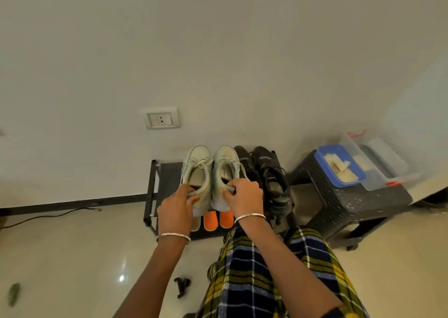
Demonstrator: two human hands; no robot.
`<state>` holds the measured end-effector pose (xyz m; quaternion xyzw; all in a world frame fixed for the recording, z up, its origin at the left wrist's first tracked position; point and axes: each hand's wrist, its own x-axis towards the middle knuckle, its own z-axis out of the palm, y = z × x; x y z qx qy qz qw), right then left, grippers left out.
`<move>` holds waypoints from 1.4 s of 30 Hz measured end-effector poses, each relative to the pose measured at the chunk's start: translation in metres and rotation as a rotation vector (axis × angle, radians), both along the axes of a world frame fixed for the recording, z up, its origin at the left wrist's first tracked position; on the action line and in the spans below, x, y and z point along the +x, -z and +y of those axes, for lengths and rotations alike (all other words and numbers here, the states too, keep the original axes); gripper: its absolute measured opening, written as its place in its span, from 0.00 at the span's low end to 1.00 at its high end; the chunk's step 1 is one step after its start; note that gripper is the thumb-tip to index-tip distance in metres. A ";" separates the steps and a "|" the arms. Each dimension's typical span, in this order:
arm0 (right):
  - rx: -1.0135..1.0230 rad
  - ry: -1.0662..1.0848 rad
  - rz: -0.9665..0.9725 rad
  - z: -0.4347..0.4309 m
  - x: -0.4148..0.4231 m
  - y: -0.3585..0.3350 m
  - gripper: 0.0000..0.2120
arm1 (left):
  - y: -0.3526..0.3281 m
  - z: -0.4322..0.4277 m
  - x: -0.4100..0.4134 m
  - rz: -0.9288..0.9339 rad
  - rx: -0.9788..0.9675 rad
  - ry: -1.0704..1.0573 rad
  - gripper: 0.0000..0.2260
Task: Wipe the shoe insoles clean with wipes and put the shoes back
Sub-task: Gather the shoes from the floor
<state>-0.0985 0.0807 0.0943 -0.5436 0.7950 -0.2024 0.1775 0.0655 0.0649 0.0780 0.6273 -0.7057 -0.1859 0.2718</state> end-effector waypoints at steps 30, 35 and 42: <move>0.282 -0.121 0.054 -0.098 -0.002 0.125 0.12 | 0.147 -0.077 -0.015 0.009 0.293 -0.110 0.07; 0.229 -0.107 0.046 -0.080 -0.002 0.105 0.20 | 0.133 -0.069 -0.004 -0.013 0.308 -0.058 0.20; 0.149 -0.077 0.083 -0.043 -0.006 0.059 0.12 | 0.097 -0.044 0.007 -0.024 0.177 -0.036 0.19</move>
